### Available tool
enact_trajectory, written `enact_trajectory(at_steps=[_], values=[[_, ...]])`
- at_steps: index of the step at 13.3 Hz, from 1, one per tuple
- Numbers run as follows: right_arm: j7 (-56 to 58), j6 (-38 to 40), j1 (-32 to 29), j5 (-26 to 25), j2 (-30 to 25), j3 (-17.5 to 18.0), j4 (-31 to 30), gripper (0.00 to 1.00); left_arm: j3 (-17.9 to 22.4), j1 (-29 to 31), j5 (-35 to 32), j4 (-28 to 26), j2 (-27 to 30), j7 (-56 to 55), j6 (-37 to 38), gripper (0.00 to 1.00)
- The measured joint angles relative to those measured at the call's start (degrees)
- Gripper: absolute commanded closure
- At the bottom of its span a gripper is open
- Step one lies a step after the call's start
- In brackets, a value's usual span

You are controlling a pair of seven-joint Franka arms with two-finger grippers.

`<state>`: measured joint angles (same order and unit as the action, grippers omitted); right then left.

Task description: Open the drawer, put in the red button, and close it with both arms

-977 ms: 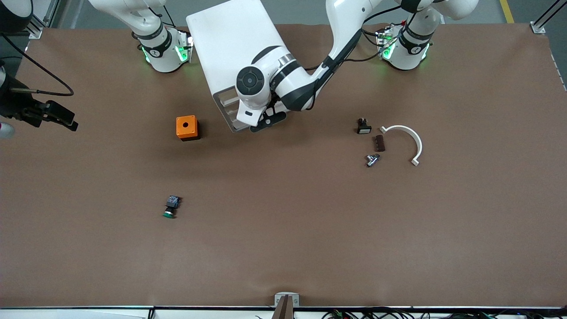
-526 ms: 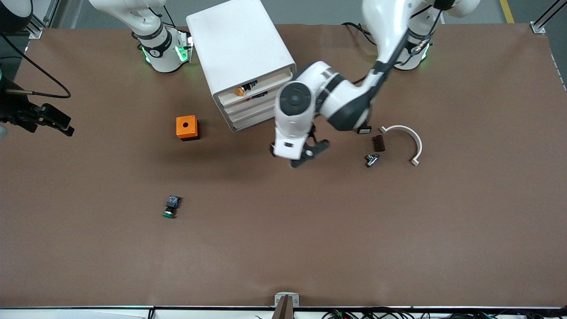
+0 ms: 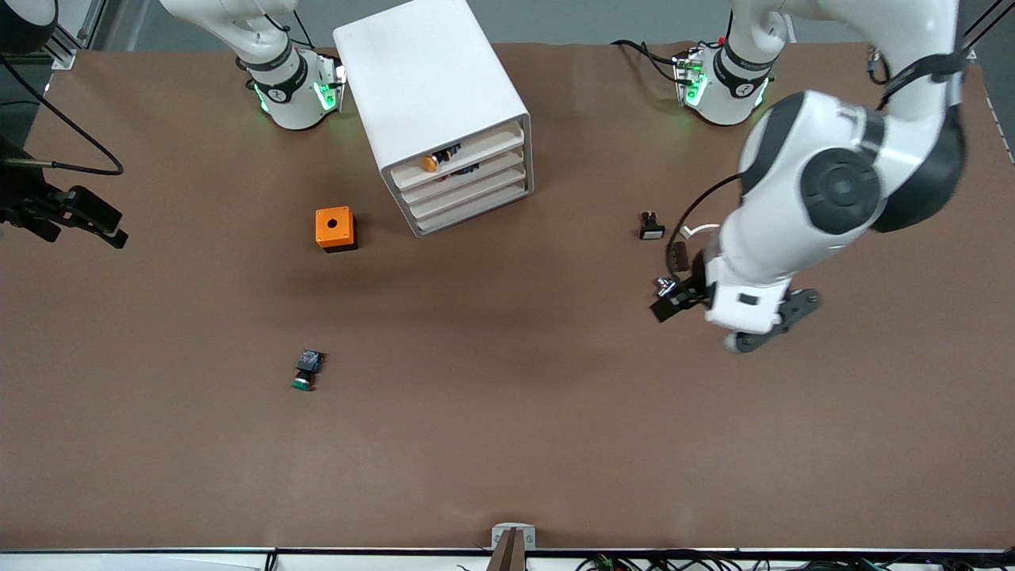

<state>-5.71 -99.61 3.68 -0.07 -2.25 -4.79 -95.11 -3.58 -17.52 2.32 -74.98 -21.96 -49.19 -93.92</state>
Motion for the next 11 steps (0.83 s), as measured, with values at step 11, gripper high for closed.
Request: enact_trajectory(at_steps=[11], values=[[0.0,0.03,-0.37,-0.03,0.0,0.34,-0.02,0.0,-0.06,12.56,-2.05,-4.55,18.29,28.6,14.55,0.0]])
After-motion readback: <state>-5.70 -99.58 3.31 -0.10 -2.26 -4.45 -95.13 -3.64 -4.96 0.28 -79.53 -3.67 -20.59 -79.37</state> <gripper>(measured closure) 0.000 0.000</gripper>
